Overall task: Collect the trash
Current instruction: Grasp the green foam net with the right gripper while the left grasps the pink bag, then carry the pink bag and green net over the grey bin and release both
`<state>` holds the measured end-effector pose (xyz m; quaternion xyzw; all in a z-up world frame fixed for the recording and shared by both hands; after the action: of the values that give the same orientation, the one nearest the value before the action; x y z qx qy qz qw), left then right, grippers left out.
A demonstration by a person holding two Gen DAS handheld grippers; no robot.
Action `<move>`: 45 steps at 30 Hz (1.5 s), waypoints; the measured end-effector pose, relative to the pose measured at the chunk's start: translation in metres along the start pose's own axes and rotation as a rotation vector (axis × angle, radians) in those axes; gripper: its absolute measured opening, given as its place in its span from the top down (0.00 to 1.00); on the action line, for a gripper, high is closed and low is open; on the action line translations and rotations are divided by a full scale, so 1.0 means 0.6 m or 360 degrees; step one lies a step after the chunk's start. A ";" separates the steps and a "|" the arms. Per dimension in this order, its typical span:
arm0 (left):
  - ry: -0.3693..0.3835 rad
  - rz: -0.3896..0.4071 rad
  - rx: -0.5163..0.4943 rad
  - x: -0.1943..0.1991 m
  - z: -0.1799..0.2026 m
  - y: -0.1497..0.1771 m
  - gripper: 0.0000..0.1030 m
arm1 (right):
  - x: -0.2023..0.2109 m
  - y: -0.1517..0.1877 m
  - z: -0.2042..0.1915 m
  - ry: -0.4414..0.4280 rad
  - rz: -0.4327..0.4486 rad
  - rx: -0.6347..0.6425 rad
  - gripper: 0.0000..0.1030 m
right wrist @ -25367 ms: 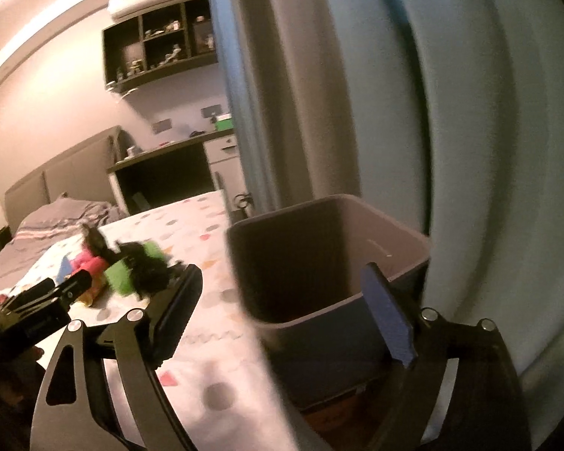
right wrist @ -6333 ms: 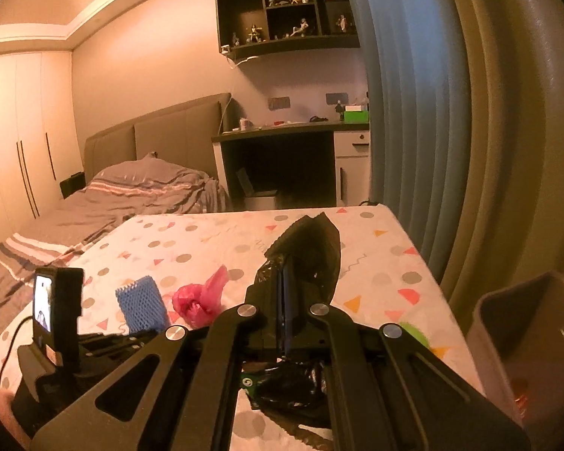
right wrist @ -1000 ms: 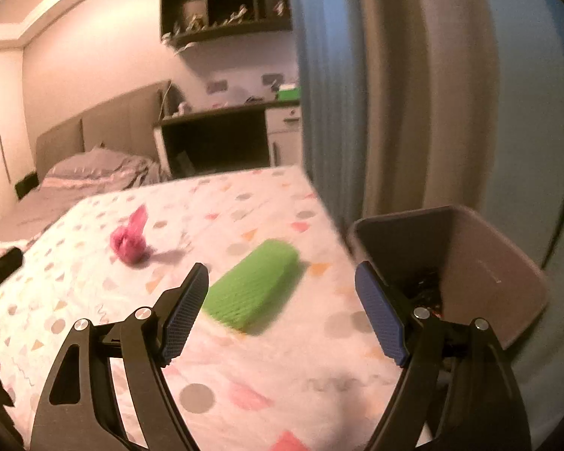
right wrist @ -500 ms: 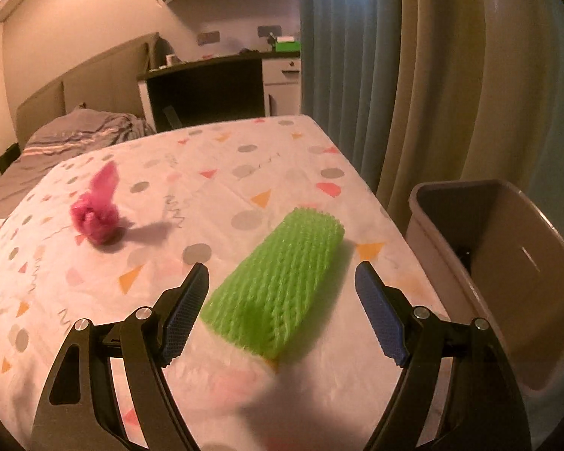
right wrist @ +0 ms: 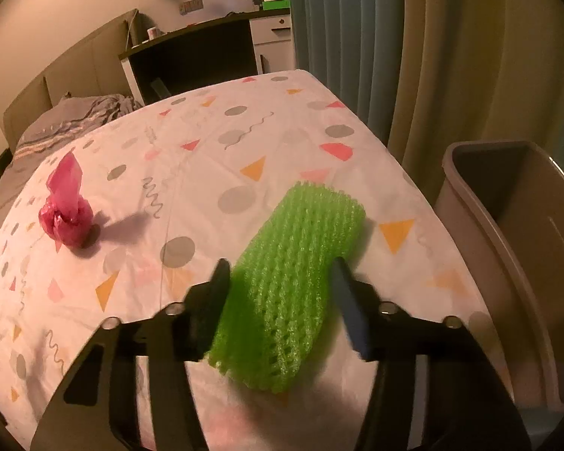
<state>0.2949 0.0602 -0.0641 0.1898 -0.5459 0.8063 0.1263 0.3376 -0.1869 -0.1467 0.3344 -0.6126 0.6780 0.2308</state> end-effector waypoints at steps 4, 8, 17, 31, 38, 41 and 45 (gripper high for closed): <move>0.0016 -0.0071 0.0022 -0.028 0.000 0.012 0.08 | -0.004 -0.001 -0.003 -0.0050 -0.0013 0.0009 0.75; 0.0015 -0.0132 0.0042 -0.056 -0.003 0.021 0.08 | 0.002 -0.004 -0.007 -0.0108 0.0017 0.0014 0.87; -0.0033 -0.0199 -0.0015 -0.122 0.003 0.018 0.08 | 0.058 -0.025 0.003 -0.0101 0.0266 0.0023 0.87; -0.0049 -0.0513 0.0054 -0.215 -0.008 0.040 0.38 | 0.113 -0.050 -0.002 -0.0209 0.0471 0.0028 0.87; -0.0032 -0.0568 0.0014 -0.220 -0.001 0.052 0.63 | 0.116 -0.049 -0.016 -0.0230 0.0475 0.0064 0.87; -0.0029 -0.0534 0.0010 -0.215 0.000 0.048 0.68 | 0.116 -0.047 -0.017 -0.0237 0.0473 0.0066 0.87; -0.0041 -0.0469 -0.0003 -0.198 0.004 0.042 0.70 | 0.114 -0.048 -0.016 -0.0242 0.0472 0.0071 0.87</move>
<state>0.3915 0.0494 -0.1371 0.2780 -0.5144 0.7760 0.2363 0.3107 -0.1797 -0.0769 0.2957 -0.6558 0.6907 0.0737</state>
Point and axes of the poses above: each gripper's, at about its wrist camera, not at the fingertips, and x roughly against the way its jaws point, z to its right, y to its underside, the point moved 7 cm from there along -x, roughly the way its jaws point, and after that the axes turned 13 degrees about x, right-handed, at the moved point
